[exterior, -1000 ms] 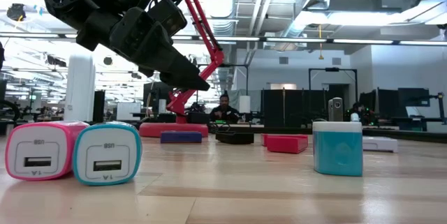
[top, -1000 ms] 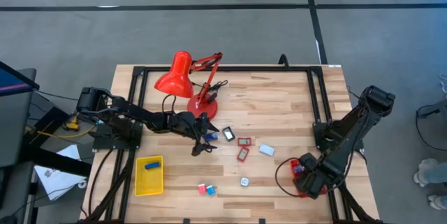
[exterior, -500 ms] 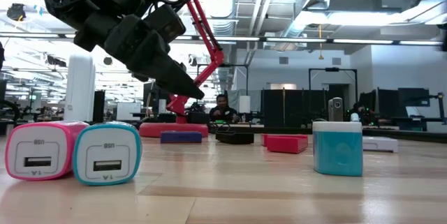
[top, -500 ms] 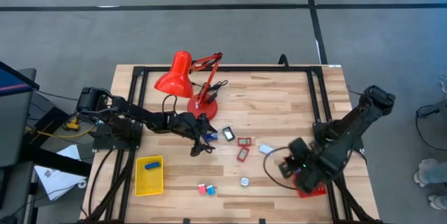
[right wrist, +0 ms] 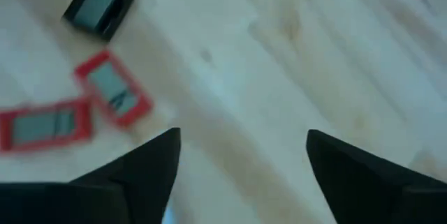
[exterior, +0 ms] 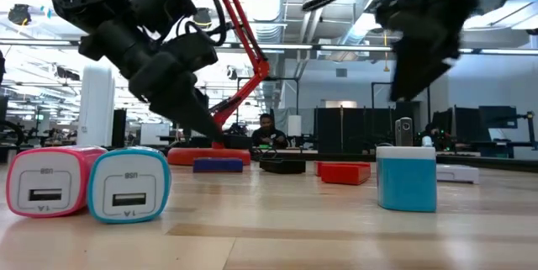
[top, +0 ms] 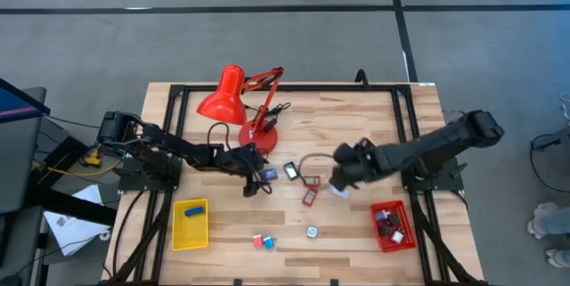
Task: Pick & Place Office items
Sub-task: Put the dark blue digital timer into the yellow bin
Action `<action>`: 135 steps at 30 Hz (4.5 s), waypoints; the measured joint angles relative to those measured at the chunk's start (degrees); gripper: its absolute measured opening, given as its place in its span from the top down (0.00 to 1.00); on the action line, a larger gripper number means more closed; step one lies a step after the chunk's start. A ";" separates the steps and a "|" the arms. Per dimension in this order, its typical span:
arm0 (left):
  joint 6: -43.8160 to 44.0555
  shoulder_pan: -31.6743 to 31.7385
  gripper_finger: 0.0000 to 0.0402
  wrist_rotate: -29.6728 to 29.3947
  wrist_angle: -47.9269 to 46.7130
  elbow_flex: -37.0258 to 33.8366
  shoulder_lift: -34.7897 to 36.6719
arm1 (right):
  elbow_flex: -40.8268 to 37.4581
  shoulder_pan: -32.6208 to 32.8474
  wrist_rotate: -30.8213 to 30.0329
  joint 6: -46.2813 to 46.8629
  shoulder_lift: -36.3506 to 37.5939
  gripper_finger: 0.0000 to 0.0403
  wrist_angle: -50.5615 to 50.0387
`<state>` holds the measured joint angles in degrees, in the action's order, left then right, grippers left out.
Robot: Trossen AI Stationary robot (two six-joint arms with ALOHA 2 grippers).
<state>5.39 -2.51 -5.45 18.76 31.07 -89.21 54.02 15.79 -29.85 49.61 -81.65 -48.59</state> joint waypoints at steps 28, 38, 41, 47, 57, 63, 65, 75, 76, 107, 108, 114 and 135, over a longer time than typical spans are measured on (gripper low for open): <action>5.91 2.98 0.20 -1.64 3.33 0.02 -7.72 | -7.54 -10.52 6.01 -17.20 -0.15 0.13 22.46; 5.55 2.72 0.31 -1.65 2.72 0.22 -9.08 | -7.54 -10.56 5.99 -17.14 -0.15 0.13 22.46; 3.17 2.21 0.36 -2.74 2.63 0.22 -9.88 | -7.54 -10.56 5.99 -17.16 -0.15 0.14 22.46; -3.18 -0.40 0.47 -5.94 2.54 0.22 -10.01 | -7.54 -10.56 5.92 -17.09 -0.15 0.14 22.52; -7.96 -3.36 0.63 -10.17 2.58 0.18 -10.08 | -7.54 -10.51 5.93 -16.90 -0.15 0.14 29.53; -8.73 -4.09 0.57 -11.65 2.67 0.17 -10.11 | -7.54 -10.10 8.40 -15.24 -0.17 0.14 35.44; -10.36 -4.85 0.57 -12.36 2.25 0.15 -9.25 | -7.53 -9.57 10.58 -14.84 -0.17 0.14 39.82; -17.25 -10.59 0.60 -24.41 1.07 0.79 -0.53 | -7.50 -8.26 10.42 -5.45 -3.13 0.15 49.28; -17.24 -10.97 0.59 -24.72 0.74 0.67 0.16 | -7.62 -8.24 10.79 -5.71 -4.52 0.16 51.20; -17.76 -12.98 0.59 -25.39 -0.54 0.87 1.73 | -4.54 -11.01 23.99 -19.12 -26.15 0.25 82.58; -16.39 -13.00 0.59 -24.17 -0.93 0.87 1.73 | -4.54 -10.91 23.80 -22.53 -25.37 0.25 80.63; -6.12 -12.27 0.61 -11.85 -1.90 0.87 1.73 | -4.58 -6.29 20.27 -51.31 -22.53 0.25 76.49; 14.71 -6.81 0.59 17.98 8.26 0.94 1.75 | 2.01 4.15 6.32 -81.16 -26.43 0.25 74.72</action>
<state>20.10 -9.32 12.53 27.02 32.01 -87.46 56.03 19.94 -23.52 -31.56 -108.07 26.12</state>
